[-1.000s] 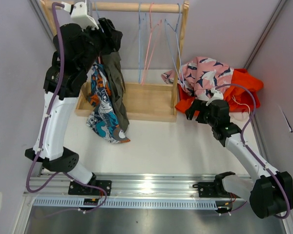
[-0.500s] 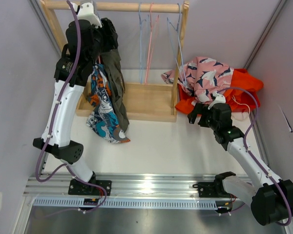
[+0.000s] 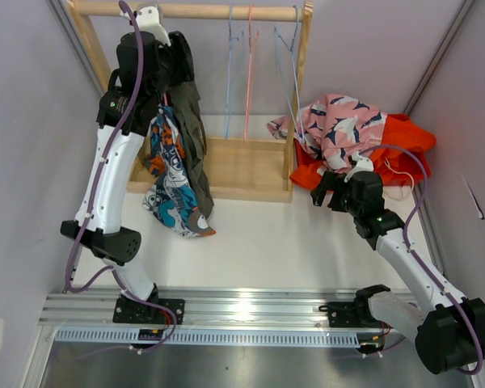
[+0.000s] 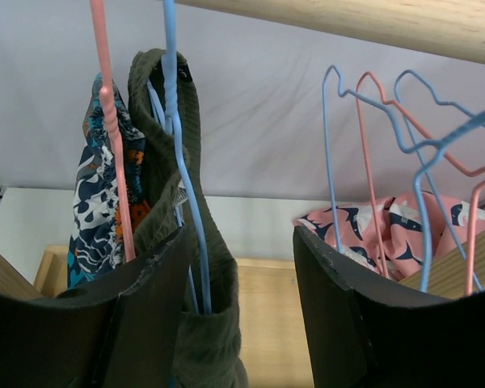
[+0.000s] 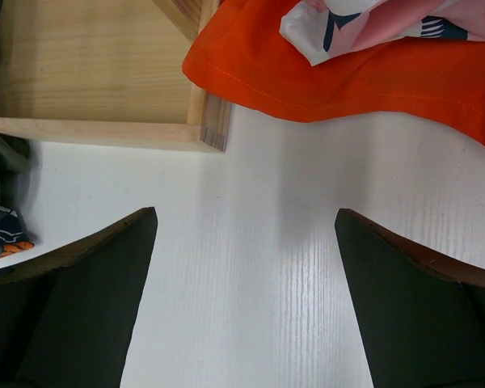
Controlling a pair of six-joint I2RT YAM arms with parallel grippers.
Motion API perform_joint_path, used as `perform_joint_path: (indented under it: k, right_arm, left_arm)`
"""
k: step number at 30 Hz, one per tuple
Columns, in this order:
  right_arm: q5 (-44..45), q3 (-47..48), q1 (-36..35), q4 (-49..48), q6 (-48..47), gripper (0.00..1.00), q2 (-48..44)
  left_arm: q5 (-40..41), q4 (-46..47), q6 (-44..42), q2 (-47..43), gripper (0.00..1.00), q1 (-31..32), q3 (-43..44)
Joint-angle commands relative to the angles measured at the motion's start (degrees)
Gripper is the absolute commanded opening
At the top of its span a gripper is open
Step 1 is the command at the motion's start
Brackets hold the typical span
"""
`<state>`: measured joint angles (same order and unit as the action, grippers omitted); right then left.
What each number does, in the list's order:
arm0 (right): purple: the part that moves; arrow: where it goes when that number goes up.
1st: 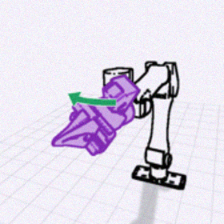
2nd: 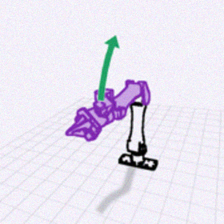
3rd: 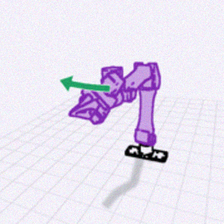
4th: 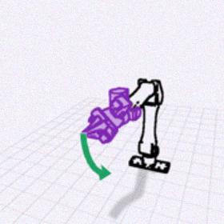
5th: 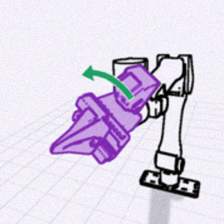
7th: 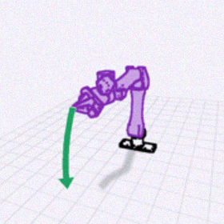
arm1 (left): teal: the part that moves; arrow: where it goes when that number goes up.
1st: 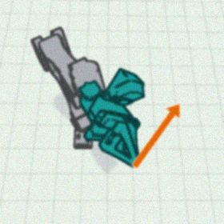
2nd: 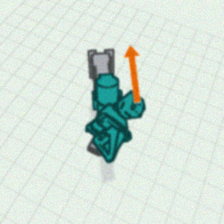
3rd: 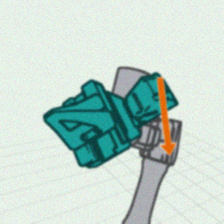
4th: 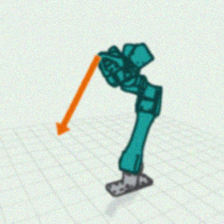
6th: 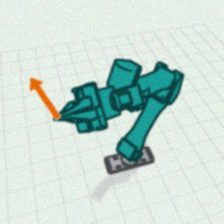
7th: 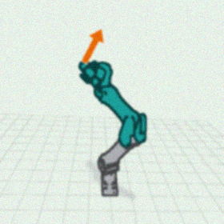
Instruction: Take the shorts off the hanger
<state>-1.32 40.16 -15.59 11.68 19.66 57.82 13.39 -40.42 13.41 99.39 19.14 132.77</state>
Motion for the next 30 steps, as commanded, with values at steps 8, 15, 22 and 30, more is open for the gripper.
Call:
perform_joint_path:
  k: [8, 15, 22, 30]
  right_arm:
    - [0.80, -0.26, -0.22, -1.22, -0.59, 0.99, 0.01]
    - [0.88, -0.35, -0.14, -1.58, -0.59, 0.99, 0.62]
    - [1.06, -0.70, 0.04, -1.93, -0.85, 0.99, 0.89]
    - [1.14, -0.35, 0.13, -2.19, -0.76, 0.99, 0.19]
  left_arm:
    - [0.33, 1.84, -0.93, 1.50, 0.59, -2.43, 1.35]
    - [-1.34, 1.75, -0.40, 5.45, 0.50, -3.40, 5.03]
    - [-1.52, 1.49, 0.21, 8.71, 0.17, -3.75, 7.94]
    - [-3.89, 1.75, 1.79, 6.96, 0.00, -3.84, 8.12]
